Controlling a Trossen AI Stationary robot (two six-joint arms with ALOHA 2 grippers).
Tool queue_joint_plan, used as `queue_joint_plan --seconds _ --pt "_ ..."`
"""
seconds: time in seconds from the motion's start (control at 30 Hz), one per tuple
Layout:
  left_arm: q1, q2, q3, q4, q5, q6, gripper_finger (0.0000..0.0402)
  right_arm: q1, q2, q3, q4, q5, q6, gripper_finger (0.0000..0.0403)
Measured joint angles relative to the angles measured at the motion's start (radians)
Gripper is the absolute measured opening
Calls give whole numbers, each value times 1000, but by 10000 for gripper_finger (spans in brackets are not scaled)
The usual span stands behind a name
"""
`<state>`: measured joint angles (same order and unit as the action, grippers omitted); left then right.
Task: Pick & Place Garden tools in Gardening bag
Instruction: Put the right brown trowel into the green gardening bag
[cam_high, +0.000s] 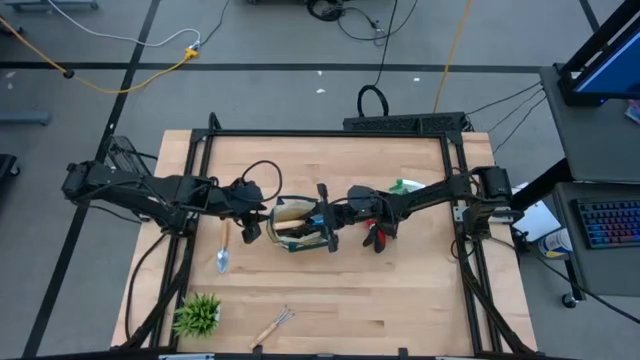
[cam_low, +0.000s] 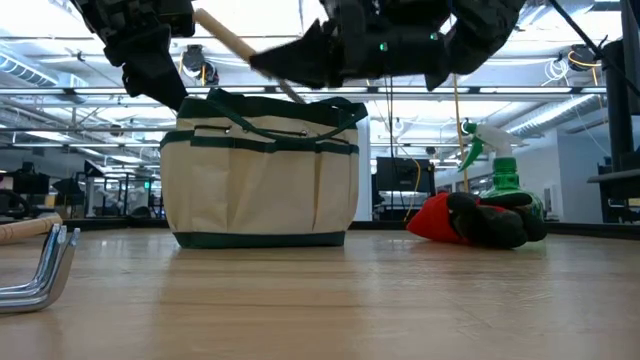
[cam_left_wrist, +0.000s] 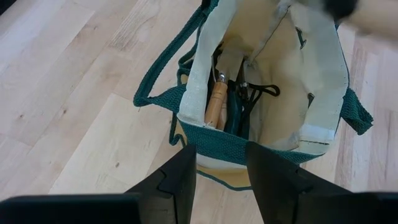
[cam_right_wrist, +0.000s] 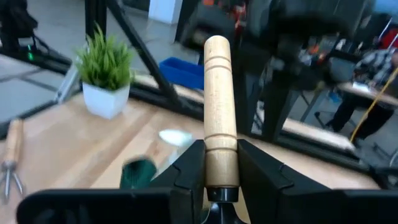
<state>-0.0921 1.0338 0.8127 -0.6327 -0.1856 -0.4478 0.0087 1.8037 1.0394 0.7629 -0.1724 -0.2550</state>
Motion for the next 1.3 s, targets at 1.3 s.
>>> queue_joint_plan --seconds 1.3 --pt "0 0 0 0 0 20 145 -34 -3 2 -402 143 55 76"
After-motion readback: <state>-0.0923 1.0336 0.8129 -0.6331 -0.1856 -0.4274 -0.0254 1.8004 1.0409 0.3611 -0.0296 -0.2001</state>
